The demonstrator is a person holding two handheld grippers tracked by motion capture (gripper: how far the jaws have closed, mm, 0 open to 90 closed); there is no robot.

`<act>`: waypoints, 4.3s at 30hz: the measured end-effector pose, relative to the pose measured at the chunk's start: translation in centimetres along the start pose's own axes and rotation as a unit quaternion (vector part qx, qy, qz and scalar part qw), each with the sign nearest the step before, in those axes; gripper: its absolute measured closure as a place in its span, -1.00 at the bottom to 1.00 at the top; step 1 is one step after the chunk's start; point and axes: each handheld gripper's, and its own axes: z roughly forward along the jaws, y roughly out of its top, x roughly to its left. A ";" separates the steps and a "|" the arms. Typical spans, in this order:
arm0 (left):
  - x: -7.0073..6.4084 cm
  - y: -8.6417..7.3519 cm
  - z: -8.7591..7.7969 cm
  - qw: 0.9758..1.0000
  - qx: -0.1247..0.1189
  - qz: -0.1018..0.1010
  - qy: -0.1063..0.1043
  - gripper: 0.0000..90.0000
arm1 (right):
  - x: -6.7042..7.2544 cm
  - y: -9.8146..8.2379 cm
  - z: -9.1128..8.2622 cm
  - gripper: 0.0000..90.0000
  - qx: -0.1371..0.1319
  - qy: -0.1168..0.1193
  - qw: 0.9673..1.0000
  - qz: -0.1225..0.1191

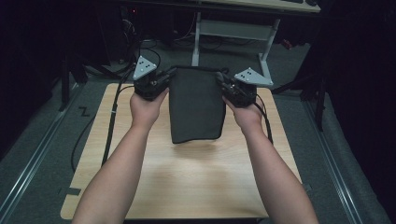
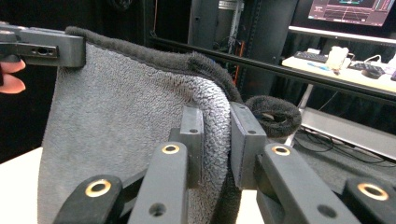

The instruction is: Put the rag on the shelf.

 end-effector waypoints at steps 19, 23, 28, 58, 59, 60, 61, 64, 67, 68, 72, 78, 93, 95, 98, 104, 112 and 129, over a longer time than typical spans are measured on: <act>1.6 0.1 3.3 0.999 0.027 0.010 0.017 0.79 | -2.5 0.3 3.3 0.73 0.026 -0.013 0.999 -0.031; 2.2 -0.9 4.1 0.998 0.053 0.004 0.018 0.79 | -2.7 -0.2 4.2 0.73 0.042 -0.015 0.998 -0.037; 2.9 -2.7 4.9 0.996 0.084 -0.007 0.015 0.79 | -2.9 -1.5 5.3 0.72 0.068 -0.010 0.997 -0.043; 4.0 -10.6 5.8 0.979 0.197 -0.056 -0.024 0.83 | -4.2 -6.6 7.0 0.72 0.151 0.044 0.987 -0.019; 4.0 -10.7 5.8 0.978 0.200 -0.057 -0.025 0.83 | -4.3 -6.8 7.1 0.73 0.152 0.046 0.987 -0.018; 3.9 -10.9 5.8 0.977 0.204 -0.056 -0.026 0.83 | -4.3 -7.1 7.2 0.72 0.154 0.048 0.987 -0.012; 3.9 -11.0 5.9 0.976 0.208 -0.054 -0.027 0.83 | -4.4 -7.3 7.2 0.72 0.155 0.049 0.987 -0.010; 3.9 -11.4 5.9 0.975 0.213 -0.056 -0.033 0.83 | -4.6 -8.0 7.2 0.72 0.158 0.054 0.986 0.006; 3.9 -11.8 5.8 0.974 0.213 -0.061 -0.039 0.83 | -4.7 -8.6 7.2 0.71 0.161 0.058 0.985 0.015; 4.0 -12.1 5.6 0.974 0.211 -0.067 -0.041 0.83 | -4.7 -8.8 7.2 0.71 0.161 0.060 0.985 0.022; 4.2 -13.0 5.3 0.972 0.216 -0.081 -0.050 0.83 | -4.6 -9.4 7.4 0.70 0.163 0.070 0.983 0.041; 3.9 -13.8 5.1 0.969 0.225 -0.083 -0.059 0.81 | -4.7 -10.3 7.5 0.65 0.170 0.071 0.981 0.056; 3.9 -13.8 5.1 0.966 0.234 -0.097 -0.051 0.44 | -6.1 -10.0 6.6 0.05 0.164 0.015 0.984 0.068; 4.0 -13.7 4.9 0.967 0.233 -0.095 -0.044 0.41 | -6.2 -10.0 6.6 0.05 0.162 0.009 0.984 0.067; 4.3 -13.6 4.5 0.969 0.224 -0.097 -0.035 0.38 | -6.4 -10.2 6.4 0.05 0.161 0.003 0.985 0.068; 4.9 -13.8 3.5 0.971 0.221 -0.092 -0.013 0.31 | -6.6 -10.3 5.9 0.06 0.158 -0.007 0.985 0.069; 5.2 -13.9 1.9 0.973 0.218 -0.081 0.013 0.17 | -6.6 -10.8 4.8 0.09 0.159 -0.018 0.985 0.070; 4.2 -13.3 -4.2 0.981 0.175 -0.078 0.022 0.02 | -6.2 -10.6 -0.8 0.10 0.136 -0.036 0.989 0.050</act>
